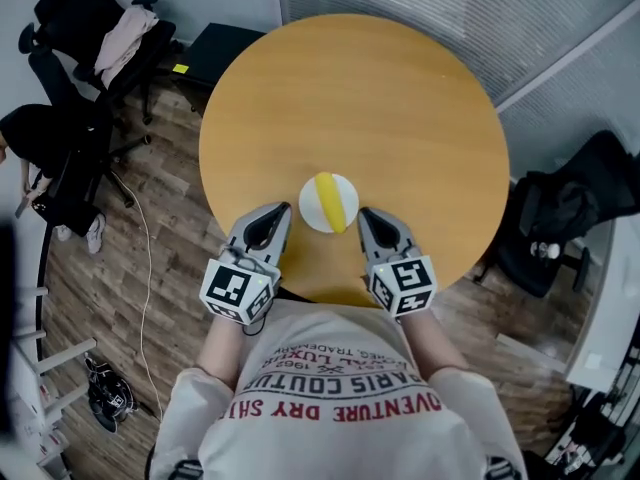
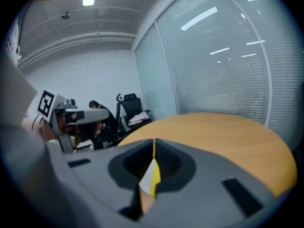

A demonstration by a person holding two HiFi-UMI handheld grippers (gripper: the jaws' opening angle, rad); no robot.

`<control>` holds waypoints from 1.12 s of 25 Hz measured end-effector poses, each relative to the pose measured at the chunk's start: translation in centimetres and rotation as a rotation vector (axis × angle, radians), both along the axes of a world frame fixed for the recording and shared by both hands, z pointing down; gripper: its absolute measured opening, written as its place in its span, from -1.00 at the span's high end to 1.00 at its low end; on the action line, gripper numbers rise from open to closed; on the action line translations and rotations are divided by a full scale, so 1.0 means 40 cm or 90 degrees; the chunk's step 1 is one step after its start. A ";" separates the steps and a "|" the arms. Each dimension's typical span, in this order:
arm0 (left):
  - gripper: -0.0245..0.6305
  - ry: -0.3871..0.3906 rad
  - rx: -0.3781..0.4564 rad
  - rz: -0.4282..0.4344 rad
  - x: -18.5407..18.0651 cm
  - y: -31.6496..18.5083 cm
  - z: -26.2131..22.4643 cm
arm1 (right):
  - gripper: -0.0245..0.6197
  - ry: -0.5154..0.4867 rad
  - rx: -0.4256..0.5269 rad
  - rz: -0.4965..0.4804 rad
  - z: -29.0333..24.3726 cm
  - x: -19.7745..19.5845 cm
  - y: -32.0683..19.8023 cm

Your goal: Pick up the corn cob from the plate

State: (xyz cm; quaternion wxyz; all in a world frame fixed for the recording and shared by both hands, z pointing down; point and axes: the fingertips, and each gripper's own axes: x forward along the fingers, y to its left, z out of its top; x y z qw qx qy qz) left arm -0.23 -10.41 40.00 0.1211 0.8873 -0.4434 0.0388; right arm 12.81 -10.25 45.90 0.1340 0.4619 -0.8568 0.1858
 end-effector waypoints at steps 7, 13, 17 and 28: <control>0.83 -0.047 -0.001 0.073 -0.048 -0.086 0.069 | 0.82 0.075 -0.090 -0.001 0.145 -0.060 -0.045; 0.83 -0.034 -0.045 0.089 -0.095 -0.138 0.129 | 0.17 0.164 -0.239 -0.024 0.309 -0.105 -0.061; 0.83 -0.029 -0.064 0.090 -0.123 -0.175 0.160 | 0.09 0.226 -0.309 -0.018 0.397 -0.117 -0.089; 0.83 -0.038 -0.105 0.099 -0.150 -0.199 0.218 | 0.08 0.284 -0.414 -0.009 0.525 -0.132 -0.135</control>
